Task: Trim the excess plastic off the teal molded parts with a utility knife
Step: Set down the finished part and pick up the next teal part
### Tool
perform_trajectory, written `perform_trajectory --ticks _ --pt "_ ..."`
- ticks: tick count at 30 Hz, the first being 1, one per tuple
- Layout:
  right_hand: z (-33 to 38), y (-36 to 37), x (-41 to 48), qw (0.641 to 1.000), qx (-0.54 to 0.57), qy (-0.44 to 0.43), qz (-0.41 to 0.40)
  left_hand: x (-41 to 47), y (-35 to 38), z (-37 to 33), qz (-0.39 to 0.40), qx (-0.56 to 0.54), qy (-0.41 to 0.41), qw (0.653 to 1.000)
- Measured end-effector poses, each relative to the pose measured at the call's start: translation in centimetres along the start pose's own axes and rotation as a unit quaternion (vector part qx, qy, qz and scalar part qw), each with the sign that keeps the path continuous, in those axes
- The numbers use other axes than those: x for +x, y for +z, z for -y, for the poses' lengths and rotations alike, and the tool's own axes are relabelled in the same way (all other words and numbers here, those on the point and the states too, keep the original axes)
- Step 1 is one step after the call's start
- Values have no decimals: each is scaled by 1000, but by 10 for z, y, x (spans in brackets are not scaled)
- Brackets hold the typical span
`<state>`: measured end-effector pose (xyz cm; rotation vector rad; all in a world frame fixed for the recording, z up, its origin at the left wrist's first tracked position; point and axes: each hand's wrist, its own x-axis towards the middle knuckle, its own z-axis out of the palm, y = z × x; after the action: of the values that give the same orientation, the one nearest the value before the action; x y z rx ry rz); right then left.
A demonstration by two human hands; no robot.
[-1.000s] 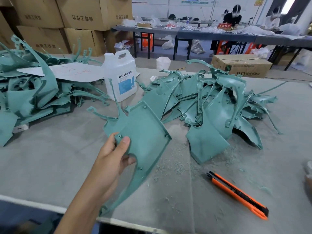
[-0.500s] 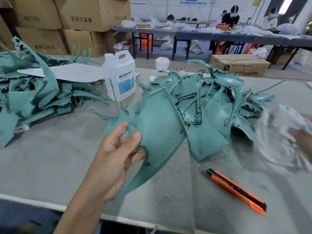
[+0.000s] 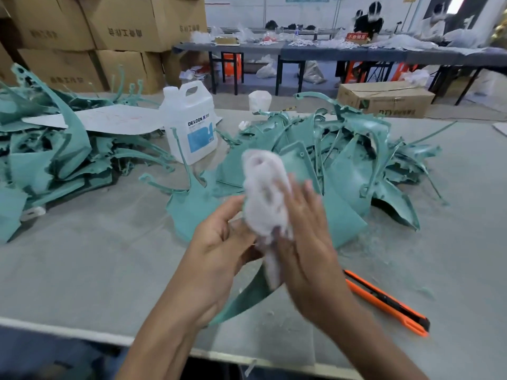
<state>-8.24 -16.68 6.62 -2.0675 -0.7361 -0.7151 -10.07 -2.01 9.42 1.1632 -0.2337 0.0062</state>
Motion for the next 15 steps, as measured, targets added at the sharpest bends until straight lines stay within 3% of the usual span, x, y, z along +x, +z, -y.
perform_trajectory --ticks 3,4,9,11,13,15 --pt "-32 -16 20 969 79 214 -97 -5 -3 0 15 25 -9 1000" --pt "-32 -17 18 956 123 250 -96 -5 -1 0 13 31 -9 999" --pt "12 -4 -8 993 83 89 3 -1 9 -1 -3 20 29 999" --pt "-9 -14 6 993 25 115 -31 -4 3 -8 4 58 42 997" --pt "-36 -33 20 958 75 254 -105 -8 -4 -16 1 82 57 995" --pt "-51 -49 23 889 252 351 -153 -13 -11 -23 5 104 78 992"
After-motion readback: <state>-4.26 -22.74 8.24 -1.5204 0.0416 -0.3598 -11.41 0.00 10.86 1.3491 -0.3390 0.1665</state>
